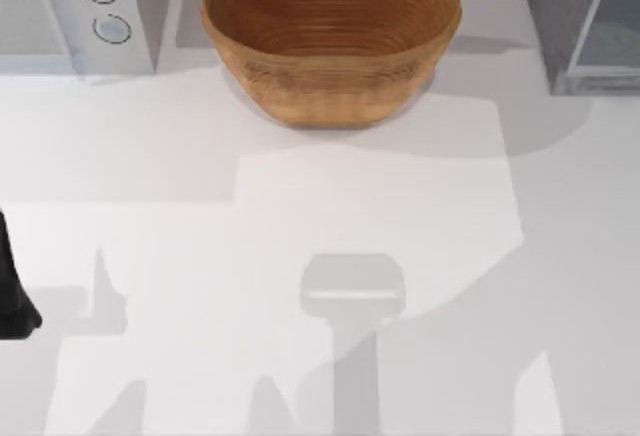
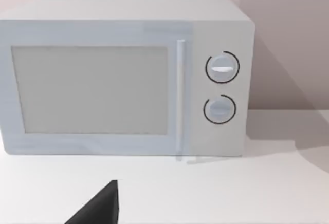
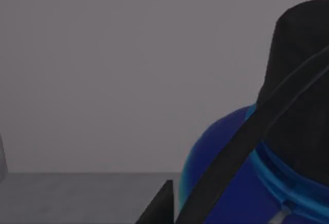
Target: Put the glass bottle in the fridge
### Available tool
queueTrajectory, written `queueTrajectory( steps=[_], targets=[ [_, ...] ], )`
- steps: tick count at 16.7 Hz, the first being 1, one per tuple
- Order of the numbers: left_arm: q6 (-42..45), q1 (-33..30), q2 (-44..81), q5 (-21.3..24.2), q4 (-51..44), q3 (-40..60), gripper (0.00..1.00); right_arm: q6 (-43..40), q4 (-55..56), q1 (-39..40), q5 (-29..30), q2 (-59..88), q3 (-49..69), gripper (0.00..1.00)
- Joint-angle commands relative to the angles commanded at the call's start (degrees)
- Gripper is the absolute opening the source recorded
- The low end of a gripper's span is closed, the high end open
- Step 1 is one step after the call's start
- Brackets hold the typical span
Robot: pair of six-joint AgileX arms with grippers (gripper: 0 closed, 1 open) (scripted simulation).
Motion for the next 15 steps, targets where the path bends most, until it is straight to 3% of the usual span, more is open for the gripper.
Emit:
queueTrajectory(
  steps=[9,15],
  targets=[
    [0.0,0.0,0.0,0.0,0.0,0.0,1.0,0.0,0.0,0.0,0.0,0.0,0.0,0.98],
    [0.0,0.0,0.0,0.0,0.0,0.0,1.0,0.0,0.0,0.0,0.0,0.0,0.0,1.0]
  ],
)
